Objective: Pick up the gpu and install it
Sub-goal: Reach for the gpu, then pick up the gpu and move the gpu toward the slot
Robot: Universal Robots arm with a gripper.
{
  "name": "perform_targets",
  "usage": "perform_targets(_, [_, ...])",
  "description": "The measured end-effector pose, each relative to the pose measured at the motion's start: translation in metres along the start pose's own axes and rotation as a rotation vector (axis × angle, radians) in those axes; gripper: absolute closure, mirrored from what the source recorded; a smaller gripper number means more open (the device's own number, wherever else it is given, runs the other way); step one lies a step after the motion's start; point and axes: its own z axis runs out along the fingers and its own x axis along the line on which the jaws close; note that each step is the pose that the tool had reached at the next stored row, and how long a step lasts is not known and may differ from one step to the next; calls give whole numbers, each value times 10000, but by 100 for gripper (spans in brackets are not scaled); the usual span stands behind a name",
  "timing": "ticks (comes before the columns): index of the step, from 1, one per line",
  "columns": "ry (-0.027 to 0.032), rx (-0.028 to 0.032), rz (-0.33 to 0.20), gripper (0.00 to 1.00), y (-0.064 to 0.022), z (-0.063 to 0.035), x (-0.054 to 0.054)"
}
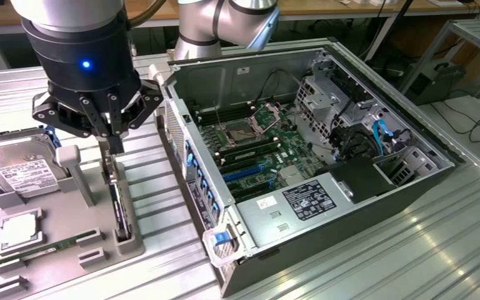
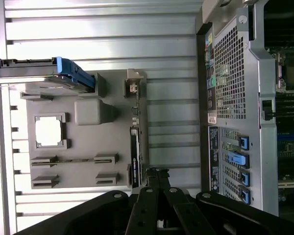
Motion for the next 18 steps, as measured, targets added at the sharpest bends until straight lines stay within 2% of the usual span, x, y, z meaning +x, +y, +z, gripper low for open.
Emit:
perform_targets(8, [61, 2, 3, 89, -3, 15, 102])
perform_targets(18, [63, 2, 3, 89, -3, 15, 104])
